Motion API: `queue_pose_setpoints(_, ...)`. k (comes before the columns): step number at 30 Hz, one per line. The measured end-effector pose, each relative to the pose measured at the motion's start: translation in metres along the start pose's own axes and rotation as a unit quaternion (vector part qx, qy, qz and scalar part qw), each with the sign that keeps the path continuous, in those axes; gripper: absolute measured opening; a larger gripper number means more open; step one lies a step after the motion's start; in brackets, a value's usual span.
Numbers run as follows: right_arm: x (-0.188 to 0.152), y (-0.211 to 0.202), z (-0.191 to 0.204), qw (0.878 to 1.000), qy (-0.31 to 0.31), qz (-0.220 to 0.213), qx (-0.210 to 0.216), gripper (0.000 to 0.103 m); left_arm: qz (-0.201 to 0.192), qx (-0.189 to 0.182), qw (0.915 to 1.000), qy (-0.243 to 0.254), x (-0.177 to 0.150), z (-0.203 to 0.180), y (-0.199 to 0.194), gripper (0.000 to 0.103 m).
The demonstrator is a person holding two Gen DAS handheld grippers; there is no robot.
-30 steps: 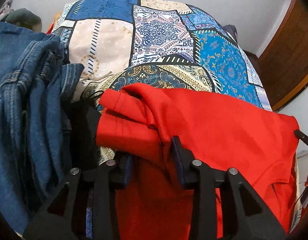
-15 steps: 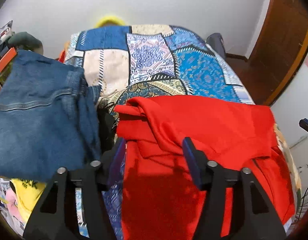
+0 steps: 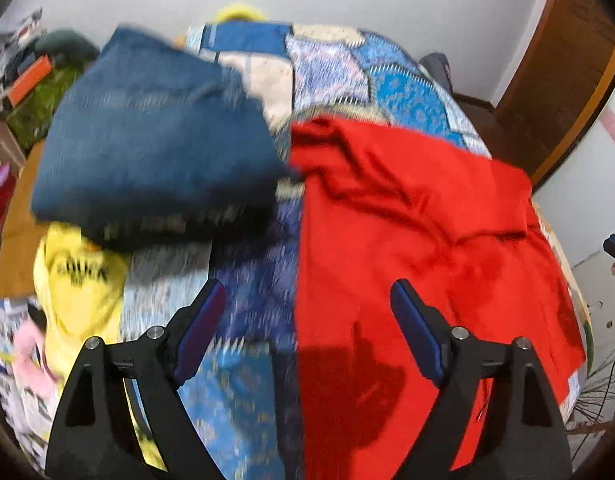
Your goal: Fold large clothes
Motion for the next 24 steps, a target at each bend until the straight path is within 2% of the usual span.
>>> queue_pose_setpoints(9, -0.064, 0.018, -0.006, 0.997, 0.035, 0.068, 0.010, 0.056, 0.081, -0.031, 0.9954, -0.042, -0.074, 0.025, 0.029, 0.084)
queue_pose_setpoints(18, -0.116, 0.042, -0.025, 0.989, 0.065, 0.134, -0.001, 0.056, 0.149, -0.107, 0.9816, -0.053, -0.113, 0.012, 0.054, 0.084)
queue_pose_setpoints(22, -0.126, 0.041, -0.026, 0.989, 0.076, 0.123, 0.008, 0.056, 0.147, -0.121, 0.9791, -0.071, -0.123, 0.010, 0.059, 0.085)
queue_pose_setpoints(24, -0.127, 0.040, -0.023, 0.990, 0.076, 0.115, 0.028, 0.057, 0.146, -0.138, 0.9760, -0.085, -0.126, 0.011, 0.060, 0.085)
Point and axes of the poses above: each gripper's, at about its wrist camera, not at the fingertips, and y roughly the way its jaws point, z to its left, x to its top, the point moved 1 cm from there along y, roughly the way its jaws point, and after that the axes turned 2 degrees about -y, right-handed, at the moved point
